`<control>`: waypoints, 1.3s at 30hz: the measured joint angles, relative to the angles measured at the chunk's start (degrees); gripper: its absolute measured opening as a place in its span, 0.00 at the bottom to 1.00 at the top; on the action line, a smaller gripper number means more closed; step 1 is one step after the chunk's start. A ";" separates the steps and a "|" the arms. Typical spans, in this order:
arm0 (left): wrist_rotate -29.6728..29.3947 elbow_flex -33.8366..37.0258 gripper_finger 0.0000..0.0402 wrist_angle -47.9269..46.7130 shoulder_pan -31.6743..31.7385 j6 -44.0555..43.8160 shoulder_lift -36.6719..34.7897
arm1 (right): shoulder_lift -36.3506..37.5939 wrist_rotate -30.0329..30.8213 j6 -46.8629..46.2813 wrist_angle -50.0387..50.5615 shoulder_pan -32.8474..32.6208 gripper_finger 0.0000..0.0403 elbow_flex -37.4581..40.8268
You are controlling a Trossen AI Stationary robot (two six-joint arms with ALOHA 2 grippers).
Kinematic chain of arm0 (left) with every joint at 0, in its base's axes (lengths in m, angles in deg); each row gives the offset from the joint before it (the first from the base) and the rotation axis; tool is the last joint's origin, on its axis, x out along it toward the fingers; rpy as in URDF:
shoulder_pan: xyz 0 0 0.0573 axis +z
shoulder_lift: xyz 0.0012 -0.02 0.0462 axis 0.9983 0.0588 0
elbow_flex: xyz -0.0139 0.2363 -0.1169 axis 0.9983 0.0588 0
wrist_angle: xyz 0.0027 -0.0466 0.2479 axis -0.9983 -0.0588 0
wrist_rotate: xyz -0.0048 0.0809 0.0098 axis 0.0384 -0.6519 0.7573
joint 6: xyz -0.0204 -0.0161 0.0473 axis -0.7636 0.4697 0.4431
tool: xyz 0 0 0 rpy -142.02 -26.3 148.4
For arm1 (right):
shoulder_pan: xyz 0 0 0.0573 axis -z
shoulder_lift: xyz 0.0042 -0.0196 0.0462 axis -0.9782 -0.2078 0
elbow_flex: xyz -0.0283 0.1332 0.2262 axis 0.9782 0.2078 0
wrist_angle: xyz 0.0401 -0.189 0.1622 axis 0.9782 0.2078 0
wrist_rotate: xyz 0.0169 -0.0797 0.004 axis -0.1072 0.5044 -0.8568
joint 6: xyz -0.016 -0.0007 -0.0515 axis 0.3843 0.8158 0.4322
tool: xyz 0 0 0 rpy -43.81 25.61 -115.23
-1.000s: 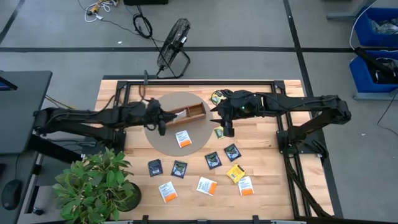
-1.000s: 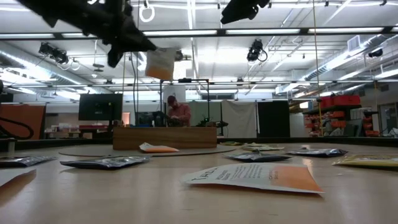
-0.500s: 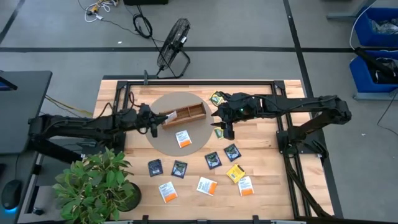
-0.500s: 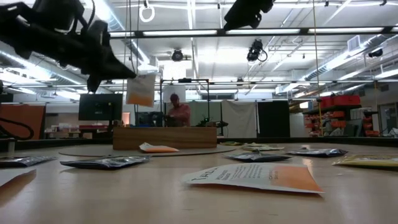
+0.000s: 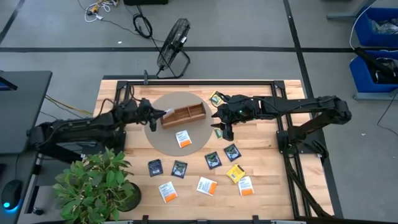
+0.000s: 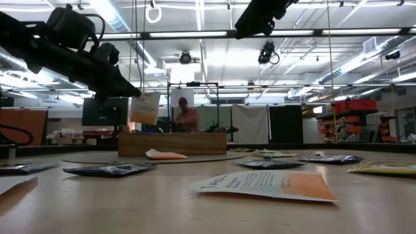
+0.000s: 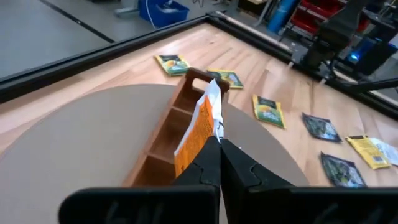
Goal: Pick & Place Tea
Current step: Put the white tea bag into the left section of the wooden organizer
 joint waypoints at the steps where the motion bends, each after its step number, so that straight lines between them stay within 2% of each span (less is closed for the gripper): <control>1: 1.28 0.00 0.00 -0.14 1.06 0.60 0.35 | 0.00 0.00 -0.02 0.00 0.04 0.49 0.00; 6: 8.76 0.00 0.00 0.05 5.29 1.99 2.38 | 0.00 0.61 -0.02 0.02 0.04 0.49 0.00; 11: 13.74 -0.02 0.00 1.32 8.03 5.38 5.85 | 0.00 0.61 -0.11 0.19 0.04 0.49 0.00; 22: 14.70 -0.02 0.00 6.99 12.66 9.77 14.03 | 0.00 0.55 -1.33 1.54 0.04 0.49 0.00; 27: 19.46 -0.02 0.00 7.24 14.10 9.82 18.70 | 0.00 1.07 -1.31 1.81 0.04 0.49 0.00; 30: 19.48 -0.02 0.00 7.92 14.20 10.14 19.40 | 0.00 1.41 -1.29 1.80 0.04 0.49 0.00; 36: 13.73 -0.02 0.00 9.27 14.20 10.26 19.40 | 0.00 1.56 -1.11 1.79 0.09 0.49 0.00; 39: 12.93 -0.02 0.00 8.77 14.20 10.24 19.38 | 0.00 1.98 -1.09 1.77 0.09 0.49 0.00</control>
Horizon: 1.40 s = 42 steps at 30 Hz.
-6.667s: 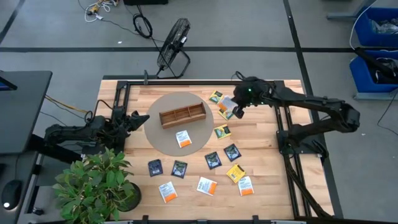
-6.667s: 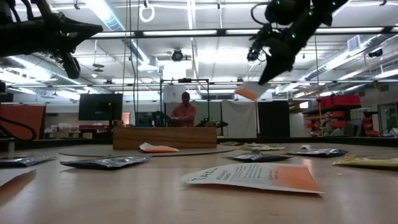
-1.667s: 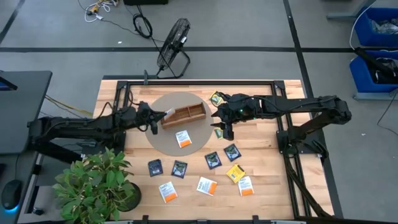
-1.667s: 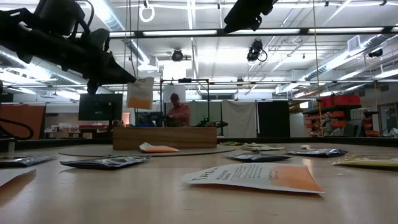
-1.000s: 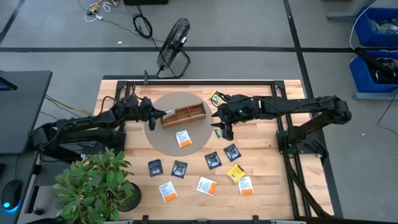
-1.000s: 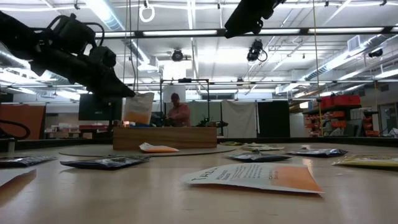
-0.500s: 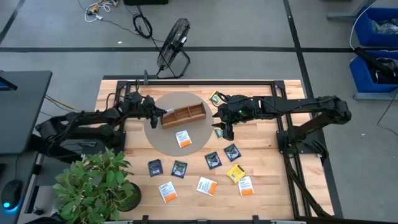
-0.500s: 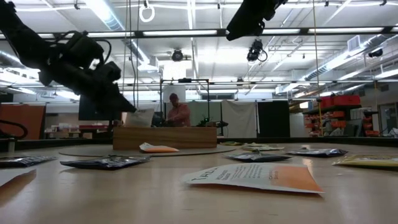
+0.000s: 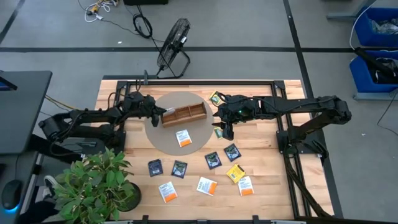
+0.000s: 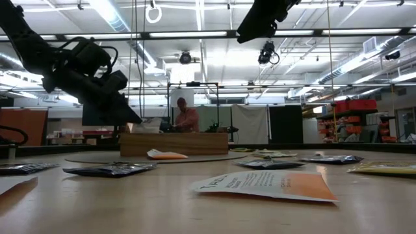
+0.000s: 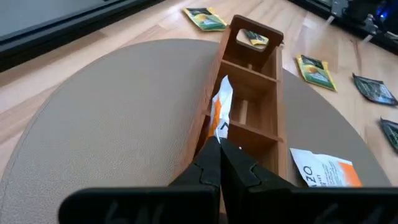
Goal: Pick & Place Tea
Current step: Put the white tea bag into the left section of the wooden organizer
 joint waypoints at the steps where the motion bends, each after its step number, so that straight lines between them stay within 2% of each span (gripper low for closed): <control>1: -0.07 0.00 0.00 -0.22 0.00 -0.03 0.00 | 0.00 0.01 0.00 0.00 0.00 0.49 0.00; 7: -2.26 0.00 0.01 -2.89 0.00 -1.41 0.02 | 0.00 0.14 0.00 -0.07 0.07 0.49 0.00; 19: -7.40 -0.02 0.02 -0.91 0.00 -3.23 -0.24 | 0.00 1.25 0.15 -1.10 0.88 0.49 0.00; 26: -11.42 -0.02 0.14 -0.89 0.00 -3.28 -0.24 | 0.00 1.23 0.08 -1.20 1.38 0.49 0.00; 33: -6.47 -0.02 0.25 -1.16 -1.27 -4.76 -0.24 | 0.00 1.16 0.22 -1.27 1.44 0.49 0.00; 42: -8.18 -0.02 0.38 1.41 -2.01 -4.27 -2.53 | -0.02 0.97 0.17 -1.27 1.55 0.49 0.00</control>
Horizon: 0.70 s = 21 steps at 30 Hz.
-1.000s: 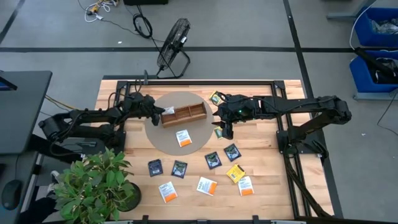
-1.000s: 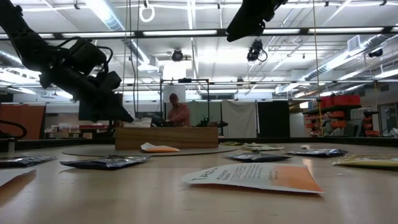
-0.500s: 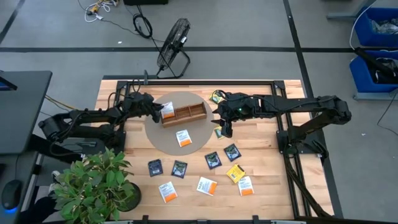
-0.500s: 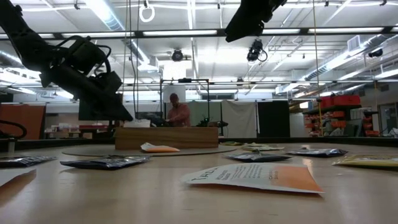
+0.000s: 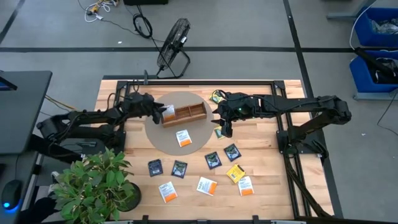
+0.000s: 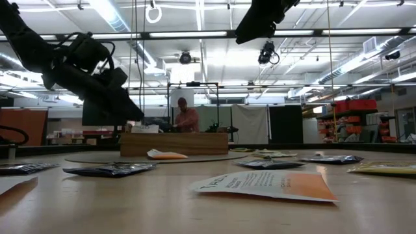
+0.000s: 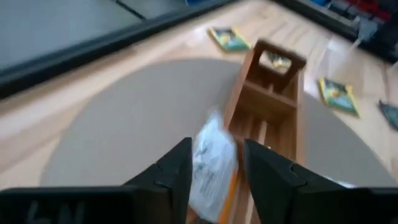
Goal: Pick & Place Tea
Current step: Put the white tea bag into the left section of the wooden organizer
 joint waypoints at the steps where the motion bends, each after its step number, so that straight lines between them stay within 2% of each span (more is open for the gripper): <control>1: -0.24 0.00 0.39 0.55 0.00 -0.42 -0.86 | 0.00 0.02 0.00 0.00 0.11 0.49 0.00; 6: -0.19 0.00 0.46 0.89 -0.12 -2.43 -5.99 | 0.00 0.49 -0.42 0.00 0.63 0.49 -0.01; 11: 2.49 0.00 0.46 0.99 -2.32 -7.50 -11.38 | 0.00 0.48 -1.56 0.49 1.21 0.49 -0.02; 16: 3.28 -0.06 0.41 0.87 -8.47 -12.51 -15.72 | 0.00 -1.72 -3.20 1.60 1.57 0.49 -0.07; 21: 3.02 -2.89 0.38 0.03 -15.75 -12.96 -16.36 | 0.00 -3.20 -2.99 3.23 1.05 0.49 -0.07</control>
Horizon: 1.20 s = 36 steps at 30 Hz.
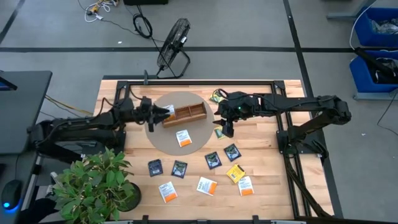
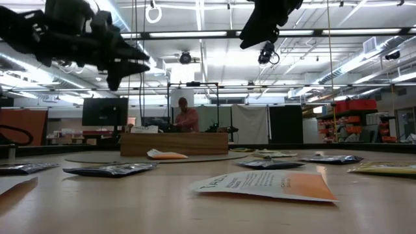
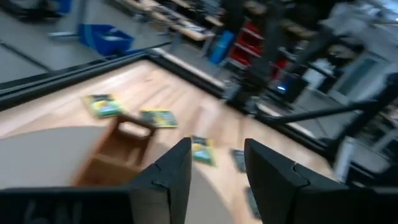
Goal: Pick & Place Tea
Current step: Put the white tea bag into the left section of the wooden organizer
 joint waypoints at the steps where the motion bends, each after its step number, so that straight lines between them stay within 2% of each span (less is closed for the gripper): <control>1: -0.20 -0.92 0.37 -0.59 -1.23 -0.13 -0.02 | 0.00 -0.42 0.00 0.12 -0.16 0.49 0.00; 8: -1.93 -6.43 0.37 -5.66 -7.51 -0.60 0.00 | 0.02 -6.66 -2.81 2.05 -3.00 0.49 1.36; 13: -3.91 -6.79 0.37 -6.08 -10.06 -0.58 0.00 | 3.02 -6.82 -9.94 -0.83 -7.32 0.49 8.81; 15: -4.53 -6.79 0.37 -6.07 -10.48 -0.57 0.00 | 6.20 -4.59 -14.10 -4.91 -9.43 0.49 12.12; 19: -4.68 -6.81 0.37 -6.41 -11.01 -0.54 0.00 | 14.26 5.15 -21.82 -13.70 -13.31 0.49 17.88; 22: -4.88 -6.81 0.37 -6.51 -11.01 -1.00 0.02 | 19.50 7.64 -28.09 -14.22 -15.78 0.49 21.69; 27: -4.96 -6.81 0.37 -6.51 -11.01 -1.04 0.02 | 25.57 3.04 -37.88 -4.73 -24.65 0.49 26.42; 31: -6.57 -6.81 0.37 -6.62 -11.01 -1.30 0.02 | 27.11 0.66 -43.38 -0.27 -32.59 0.49 29.09; 36: -9.07 -6.81 0.37 -6.95 -11.01 -2.26 0.02 | 26.17 -0.84 -51.54 -2.73 -41.07 0.49 33.59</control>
